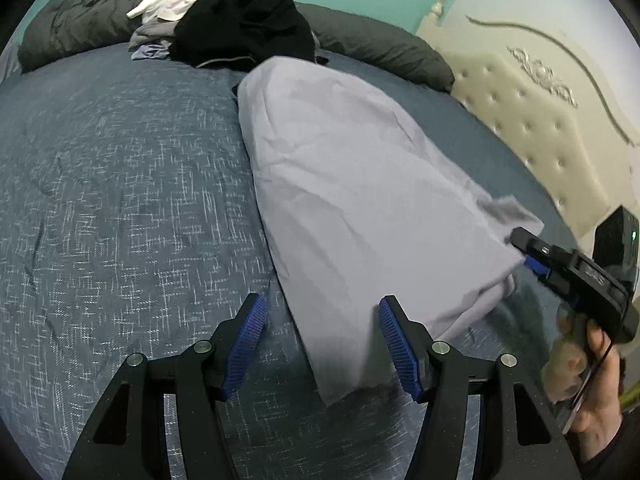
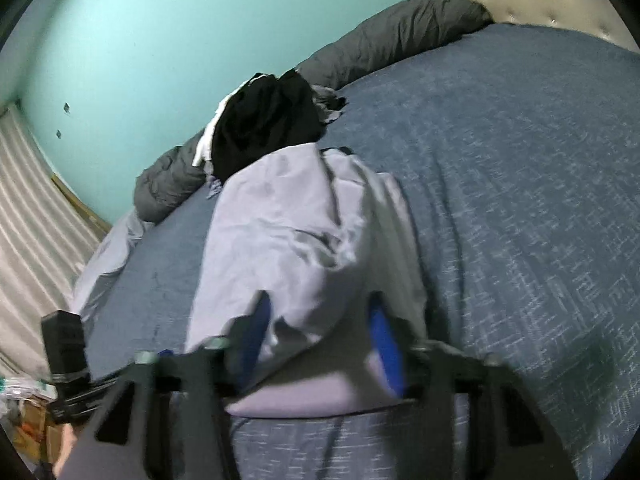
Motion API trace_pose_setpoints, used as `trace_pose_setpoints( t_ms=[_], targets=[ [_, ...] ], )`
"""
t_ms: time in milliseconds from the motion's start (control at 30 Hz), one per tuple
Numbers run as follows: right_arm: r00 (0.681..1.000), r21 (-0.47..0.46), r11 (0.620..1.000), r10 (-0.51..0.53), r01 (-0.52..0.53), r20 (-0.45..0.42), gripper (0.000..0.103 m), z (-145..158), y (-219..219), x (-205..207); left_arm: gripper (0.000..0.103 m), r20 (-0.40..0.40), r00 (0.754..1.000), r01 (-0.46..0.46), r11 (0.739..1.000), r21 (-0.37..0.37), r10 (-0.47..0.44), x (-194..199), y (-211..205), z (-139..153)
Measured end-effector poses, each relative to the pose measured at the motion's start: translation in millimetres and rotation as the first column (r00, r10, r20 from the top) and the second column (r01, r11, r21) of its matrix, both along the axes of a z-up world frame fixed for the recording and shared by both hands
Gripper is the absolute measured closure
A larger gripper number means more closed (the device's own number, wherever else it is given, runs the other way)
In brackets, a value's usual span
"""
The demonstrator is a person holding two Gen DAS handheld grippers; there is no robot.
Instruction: Fold clothes
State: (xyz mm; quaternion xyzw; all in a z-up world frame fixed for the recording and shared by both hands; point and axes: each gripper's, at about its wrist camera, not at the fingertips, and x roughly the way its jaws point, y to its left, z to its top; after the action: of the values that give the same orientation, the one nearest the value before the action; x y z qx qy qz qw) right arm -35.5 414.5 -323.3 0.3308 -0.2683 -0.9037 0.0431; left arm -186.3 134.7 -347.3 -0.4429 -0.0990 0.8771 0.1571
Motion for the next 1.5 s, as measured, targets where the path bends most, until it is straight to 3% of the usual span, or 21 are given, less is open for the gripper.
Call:
trace_pose_setpoints(
  t_ms=[100,267,500,667,767,933,967,1000,1067,1267,1367,1500],
  targets=[
    [1.0,-0.027,1.0,-0.008,0.008,0.017,0.095,-9.2,3.8,2.0,0.04,0.002,1.0,0.005,1.0,-0.019,-0.005,3.3,-0.6,-0.1],
    [0.998,-0.085,0.995,-0.049,0.052,0.032,0.098,-14.1,11.9,16.5,0.04,-0.002,1.0,-0.005,1.0,-0.012,0.005,4.3,-0.6,1.1],
    [0.991,-0.322,0.938,-0.107,0.128,0.082,0.097,-49.9,39.9,37.0,0.04,-0.006,1.0,0.002,1.0,-0.011,-0.002,-2.2,1.6,0.6],
    [0.99,-0.246,0.96,-0.131,0.137,0.041,0.087,-29.1,35.7,42.0,0.04,-0.013,1.0,0.012,1.0,-0.017,-0.013,-5.2,2.1,2.0],
    [0.991,-0.138,0.982,-0.132,0.131,0.006,0.069,-13.2,29.6,39.9,0.04,-0.018,1.0,0.018,1.0,-0.021,-0.019,-6.2,1.9,2.6],
    [0.991,0.034,0.991,-0.13,0.13,-0.01,0.069,-4.2,18.4,29.3,0.04,-0.015,0.999,0.033,0.999,-0.025,-0.033,-8.5,3.2,0.4],
    [0.99,0.041,0.989,-0.141,0.141,-0.006,0.081,-6.9,19.3,28.9,0.04,-0.012,0.999,0.038,0.999,-0.025,-0.038,-9.1,3.8,-0.3],
    [0.989,0.041,0.988,-0.151,0.15,0.002,0.091,-10.4,20.9,28.2,0.04,-0.011,0.999,0.042,0.999,-0.027,-0.042,-9.7,4.4,-0.9],
    [0.985,-0.011,0.986,-0.168,0.168,0.045,0.096,-22.8,28.2,28.3,0.04,-0.009,0.999,0.053,0.998,-0.029,-0.053,-11.0,6.8,-1.5],
    [0.971,-0.15,0.965,-0.197,0.216,0.135,0.098,-55.3,46.0,31.5,0.04,-0.01,0.998,0.069,0.997,-0.028,-0.069,-13.0,10.6,-1.0],
    [0.971,-0.195,0.953,-0.214,0.232,0.111,0.09,-51.7,53.9,35.7,0.04,-0.015,0.998,0.066,0.997,-0.028,-0.067,-13.1,9.4,0.0],
    [0.976,-0.136,0.966,-0.218,0.218,0.011,0.089,-18.5,51.3,43.3,0.04,-0.023,0.998,0.062,0.998,-0.022,-0.062,-13.9,8.2,2.0]
  ],
)
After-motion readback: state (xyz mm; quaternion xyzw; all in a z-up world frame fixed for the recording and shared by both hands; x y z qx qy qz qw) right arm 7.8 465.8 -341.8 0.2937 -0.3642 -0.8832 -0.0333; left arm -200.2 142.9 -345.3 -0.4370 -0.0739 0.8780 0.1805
